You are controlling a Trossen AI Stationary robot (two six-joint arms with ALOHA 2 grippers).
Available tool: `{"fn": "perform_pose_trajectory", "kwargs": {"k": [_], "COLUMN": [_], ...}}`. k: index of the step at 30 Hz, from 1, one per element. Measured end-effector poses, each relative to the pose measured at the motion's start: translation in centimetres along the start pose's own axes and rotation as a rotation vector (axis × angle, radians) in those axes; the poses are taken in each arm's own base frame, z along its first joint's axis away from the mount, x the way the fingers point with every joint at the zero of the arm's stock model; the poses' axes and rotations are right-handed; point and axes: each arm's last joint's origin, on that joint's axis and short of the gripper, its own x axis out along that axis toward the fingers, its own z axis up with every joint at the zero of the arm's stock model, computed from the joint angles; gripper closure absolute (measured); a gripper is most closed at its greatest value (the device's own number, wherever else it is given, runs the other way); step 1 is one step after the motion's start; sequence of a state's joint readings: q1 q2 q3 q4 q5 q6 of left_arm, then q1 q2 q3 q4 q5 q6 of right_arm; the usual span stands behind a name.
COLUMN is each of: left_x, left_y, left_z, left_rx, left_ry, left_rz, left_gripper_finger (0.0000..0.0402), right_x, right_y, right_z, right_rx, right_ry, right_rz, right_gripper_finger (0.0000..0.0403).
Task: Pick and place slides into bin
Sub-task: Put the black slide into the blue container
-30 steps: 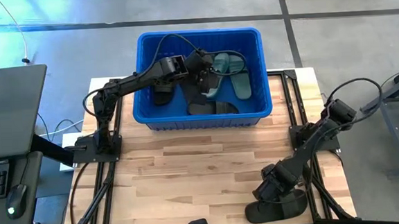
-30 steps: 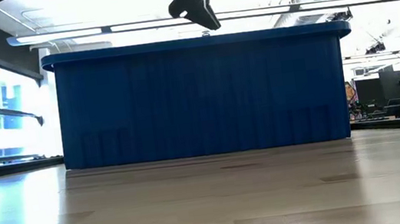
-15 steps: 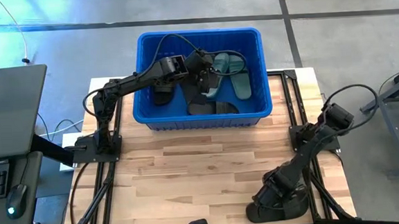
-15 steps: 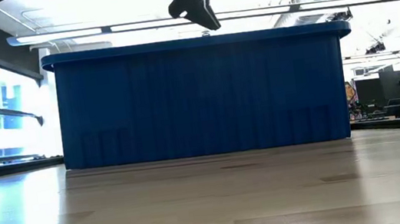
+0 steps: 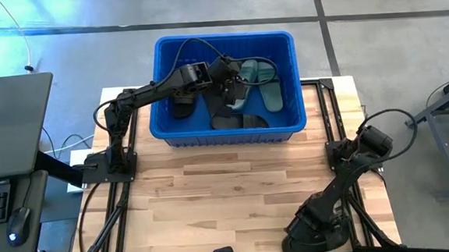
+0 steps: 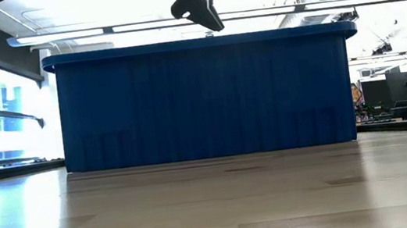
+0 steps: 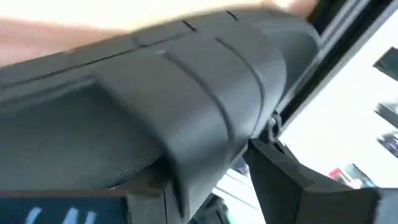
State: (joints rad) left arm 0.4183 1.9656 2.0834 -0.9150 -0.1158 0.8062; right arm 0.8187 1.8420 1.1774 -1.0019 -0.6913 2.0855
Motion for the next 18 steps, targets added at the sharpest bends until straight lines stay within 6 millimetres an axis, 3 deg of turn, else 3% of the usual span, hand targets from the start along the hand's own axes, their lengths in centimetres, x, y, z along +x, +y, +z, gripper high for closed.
{"fn": "perform_pose_trajectory", "kwargs": {"k": [5, 12, 15, 18], "left_x": [0.0, 0.0, -0.3, -2.0], "left_y": [0.0, 0.0, 0.0, 0.7], "left_z": [0.0, 0.0, 0.0, 0.2], "left_rx": [0.0, -0.002, 0.014, 0.023], "left_ry": [0.0, 0.0, 0.003, 0.007], "left_rz": [0.0, 0.0, -0.002, 0.024], "left_gripper_finger": [0.0273, 0.0273, 0.0273, 0.0273], "right_x": [0.4, 0.4, 0.0, -1.3], "right_y": [-0.4, -0.3, -0.3, -0.3], "right_z": [-0.3, -0.4, -0.5, -0.8], "right_rx": [-0.041, -0.134, -0.181, -0.211], "right_ry": [0.005, -0.014, -0.081, -0.202], "right_rz": [-0.031, -0.014, 0.014, 0.044], "right_gripper_finger": [0.0278, 0.0391, 0.0383, 0.0391]}}
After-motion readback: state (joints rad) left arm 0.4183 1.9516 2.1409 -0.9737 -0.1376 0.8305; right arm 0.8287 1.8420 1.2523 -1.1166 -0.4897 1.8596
